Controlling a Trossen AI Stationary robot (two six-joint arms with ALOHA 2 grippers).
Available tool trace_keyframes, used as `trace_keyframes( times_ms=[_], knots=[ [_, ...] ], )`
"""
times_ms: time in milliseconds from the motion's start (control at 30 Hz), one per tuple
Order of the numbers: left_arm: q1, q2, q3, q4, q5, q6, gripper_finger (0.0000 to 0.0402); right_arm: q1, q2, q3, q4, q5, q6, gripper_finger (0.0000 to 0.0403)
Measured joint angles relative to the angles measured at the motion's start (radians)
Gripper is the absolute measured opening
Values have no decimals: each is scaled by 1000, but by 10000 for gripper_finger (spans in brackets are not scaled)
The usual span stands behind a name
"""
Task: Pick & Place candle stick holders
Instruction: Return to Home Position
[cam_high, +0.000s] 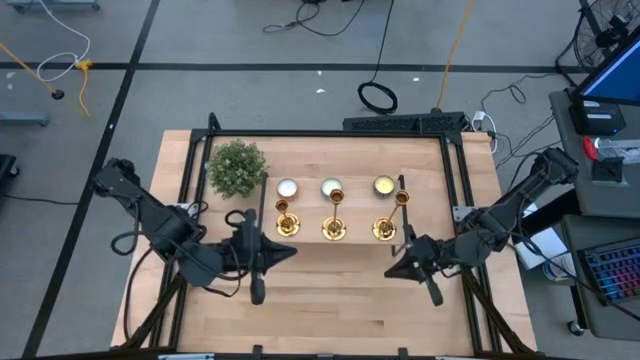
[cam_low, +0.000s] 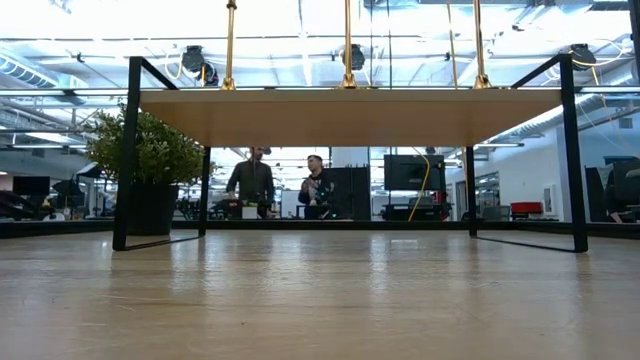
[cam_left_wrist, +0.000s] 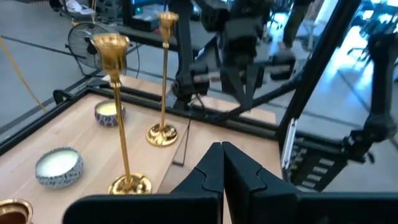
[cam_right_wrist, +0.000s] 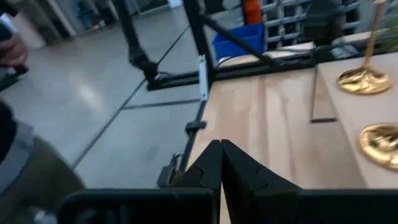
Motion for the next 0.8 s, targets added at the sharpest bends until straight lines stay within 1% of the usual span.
trace_keyframes(
  times_ms=[233,533,667,800],
  knots=[
    [0,-6,0,33,-7,-19,0,1,-51,0,-93,-10,3,0],
    [-3,-6,0,38,-62,-53,0,1,-204,0,-295,-9,-6,0],
    [-3,-6,0,38,-100,-77,0,1,-259,-1,-336,-9,-36,0],
    [-3,-6,0,48,-132,-82,0,1,-317,-42,-325,-10,-74,0]
  ],
)
